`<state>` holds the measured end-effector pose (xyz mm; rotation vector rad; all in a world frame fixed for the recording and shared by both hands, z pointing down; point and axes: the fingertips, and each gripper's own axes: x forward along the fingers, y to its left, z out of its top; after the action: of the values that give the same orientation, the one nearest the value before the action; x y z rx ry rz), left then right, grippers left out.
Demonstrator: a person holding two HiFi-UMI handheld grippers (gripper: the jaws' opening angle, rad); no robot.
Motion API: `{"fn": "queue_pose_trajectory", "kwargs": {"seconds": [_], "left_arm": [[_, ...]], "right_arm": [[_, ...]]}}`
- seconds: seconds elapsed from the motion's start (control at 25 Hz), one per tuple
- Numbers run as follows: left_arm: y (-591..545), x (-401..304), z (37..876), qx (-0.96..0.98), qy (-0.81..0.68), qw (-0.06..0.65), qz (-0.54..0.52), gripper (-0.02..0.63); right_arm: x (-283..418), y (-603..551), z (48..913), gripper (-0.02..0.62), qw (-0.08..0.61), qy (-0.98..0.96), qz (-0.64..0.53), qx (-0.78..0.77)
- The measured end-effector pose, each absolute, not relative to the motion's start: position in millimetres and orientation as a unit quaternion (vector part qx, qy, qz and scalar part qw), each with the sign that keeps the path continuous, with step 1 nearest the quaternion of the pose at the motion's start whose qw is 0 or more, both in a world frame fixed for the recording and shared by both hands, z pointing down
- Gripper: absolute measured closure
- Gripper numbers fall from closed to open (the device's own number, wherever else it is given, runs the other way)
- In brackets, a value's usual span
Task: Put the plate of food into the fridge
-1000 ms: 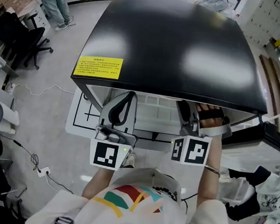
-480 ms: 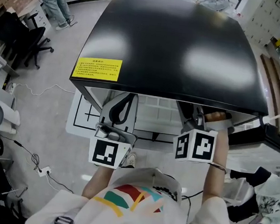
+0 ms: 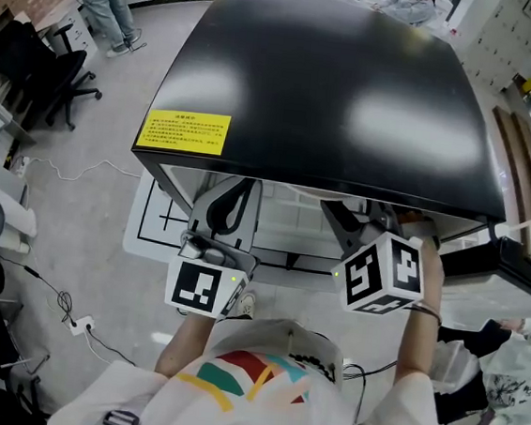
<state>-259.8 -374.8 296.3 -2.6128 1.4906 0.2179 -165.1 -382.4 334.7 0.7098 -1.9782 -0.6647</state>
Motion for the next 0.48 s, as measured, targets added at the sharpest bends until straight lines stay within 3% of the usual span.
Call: {"fn": "queue_pose_trajectory", "kwargs": {"seconds": [0.24,0.48], "left_arm": [[-374.9,-253.7,296.8,-0.872,0.481,0.053,0.074,0.598],[-373.3,-251.7,290.5,-0.869,0.484,0.063,0.078,0.598]], "right_arm": [[-172.9,-374.0,328.6,0.413,0.394,-0.854,-0.205,0.273],[-173.2,-371.4,322.6,0.411,0.372,-0.861,-0.207,0.278]]}}
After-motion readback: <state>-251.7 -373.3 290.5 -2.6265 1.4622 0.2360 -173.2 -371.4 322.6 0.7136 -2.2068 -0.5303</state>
